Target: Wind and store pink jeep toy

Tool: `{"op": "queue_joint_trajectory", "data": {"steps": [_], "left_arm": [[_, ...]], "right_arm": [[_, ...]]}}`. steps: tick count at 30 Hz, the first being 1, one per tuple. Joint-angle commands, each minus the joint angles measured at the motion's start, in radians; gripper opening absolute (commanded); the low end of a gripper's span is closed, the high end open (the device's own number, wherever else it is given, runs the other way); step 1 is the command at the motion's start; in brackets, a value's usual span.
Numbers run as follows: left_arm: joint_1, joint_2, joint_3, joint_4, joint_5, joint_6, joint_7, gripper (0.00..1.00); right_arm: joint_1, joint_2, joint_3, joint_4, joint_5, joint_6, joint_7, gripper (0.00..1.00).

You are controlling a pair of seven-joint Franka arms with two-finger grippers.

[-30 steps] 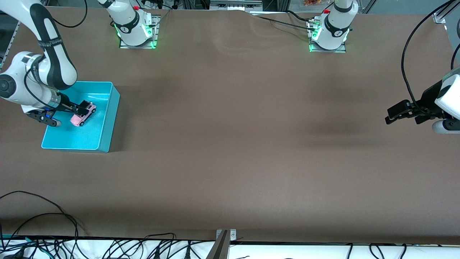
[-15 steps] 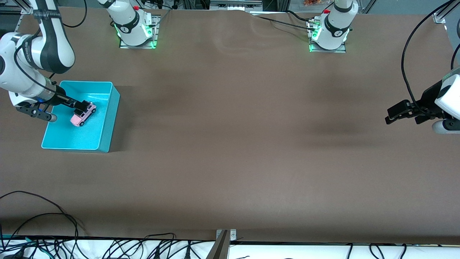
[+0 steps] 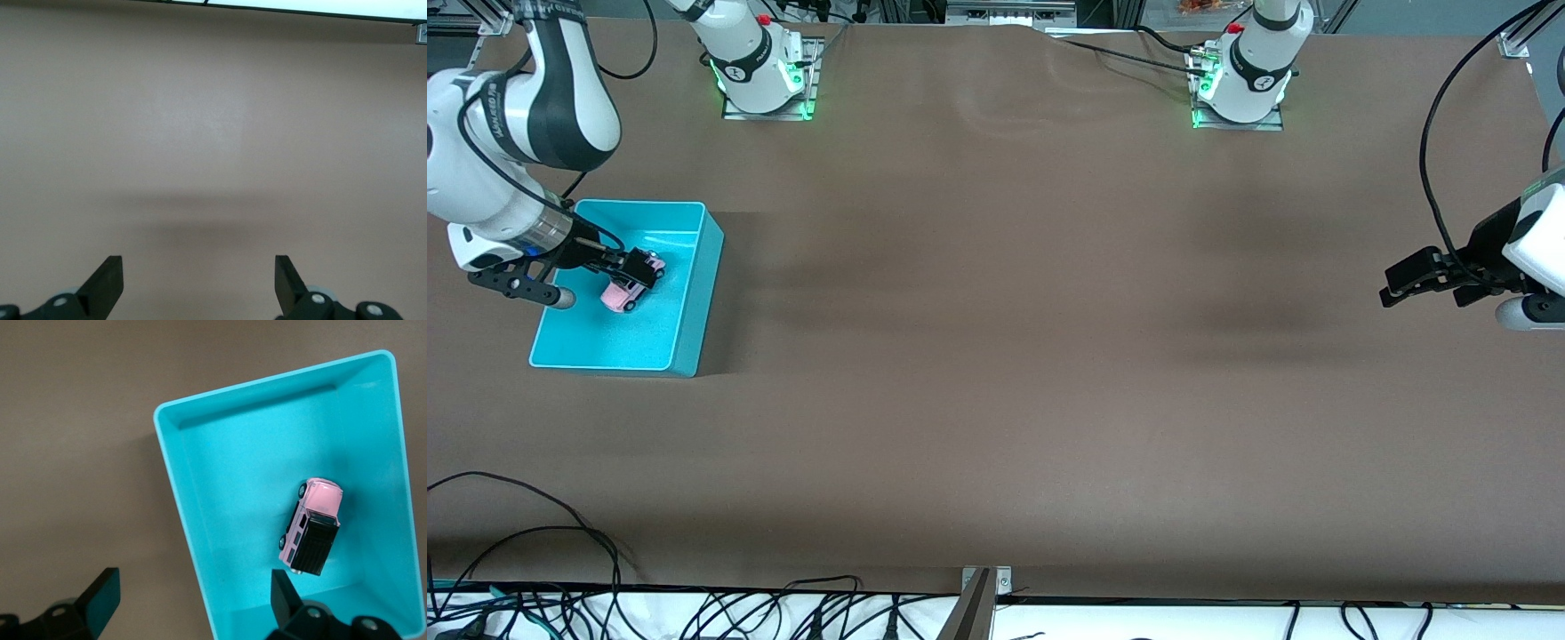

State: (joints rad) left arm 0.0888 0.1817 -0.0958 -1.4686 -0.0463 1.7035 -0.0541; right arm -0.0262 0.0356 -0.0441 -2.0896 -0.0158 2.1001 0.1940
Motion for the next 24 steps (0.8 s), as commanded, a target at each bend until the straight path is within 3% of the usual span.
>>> {"op": "queue_joint_trajectory", "data": {"steps": [1,7,14,24], "left_arm": [[-0.001,-0.008,-0.001,-0.004,-0.007,-0.007,-0.003,1.0],[-0.001,-0.008,-0.001,-0.004,-0.007,-0.007,-0.003,1.0],[-0.001,-0.007,-0.002,-0.004,-0.007,-0.007,-0.003,1.0],[-0.001,-0.007,-0.001,-0.004,-0.007,-0.007,-0.003,1.0]], "right_arm": [[0.015,-0.006,0.019,0.106,0.034,-0.116,-0.004,1.0],[0.015,0.003,0.041,0.244,0.094,-0.261,0.001,1.0],[0.015,0.004,0.041,0.374,0.099,-0.41,-0.001,1.0],[0.014,0.003,0.056,0.41,0.097,-0.433,-0.005,1.0]]}}
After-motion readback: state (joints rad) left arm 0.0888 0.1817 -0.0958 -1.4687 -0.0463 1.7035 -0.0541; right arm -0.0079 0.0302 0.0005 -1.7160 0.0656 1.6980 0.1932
